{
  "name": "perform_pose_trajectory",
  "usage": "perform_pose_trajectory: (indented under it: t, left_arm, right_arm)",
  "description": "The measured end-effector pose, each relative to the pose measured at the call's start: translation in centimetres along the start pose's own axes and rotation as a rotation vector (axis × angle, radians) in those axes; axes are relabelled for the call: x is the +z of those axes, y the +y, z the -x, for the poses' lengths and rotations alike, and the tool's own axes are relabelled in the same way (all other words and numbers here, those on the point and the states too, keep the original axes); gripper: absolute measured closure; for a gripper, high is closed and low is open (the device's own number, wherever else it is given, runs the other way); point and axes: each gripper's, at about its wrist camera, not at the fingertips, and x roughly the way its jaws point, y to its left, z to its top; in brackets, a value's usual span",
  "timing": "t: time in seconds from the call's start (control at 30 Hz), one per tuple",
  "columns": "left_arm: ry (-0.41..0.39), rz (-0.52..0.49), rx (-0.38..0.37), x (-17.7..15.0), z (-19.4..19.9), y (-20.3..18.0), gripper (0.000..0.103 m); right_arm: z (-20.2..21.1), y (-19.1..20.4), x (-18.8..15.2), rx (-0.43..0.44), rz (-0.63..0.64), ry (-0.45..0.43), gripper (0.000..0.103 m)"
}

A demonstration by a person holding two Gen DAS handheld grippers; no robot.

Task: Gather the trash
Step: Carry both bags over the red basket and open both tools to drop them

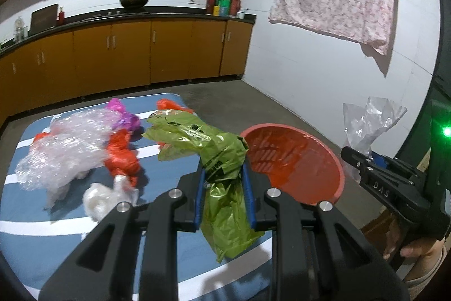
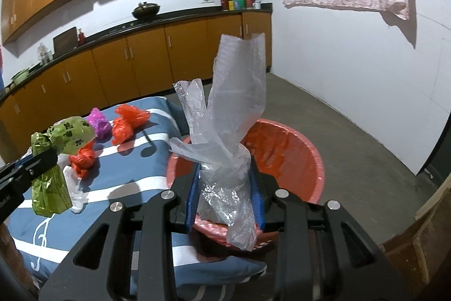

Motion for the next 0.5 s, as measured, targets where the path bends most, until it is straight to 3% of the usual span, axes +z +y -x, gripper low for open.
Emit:
perform_pose_trajectory:
  t: [0.5]
  left_arm:
    - [0.031, -0.087, -0.124, 1.4, -6.8, -5.1, 0.079]
  right_arm:
    - [-2.5, -2.8, 2.1, -0.043, -0.068, -0.005, 0.071]
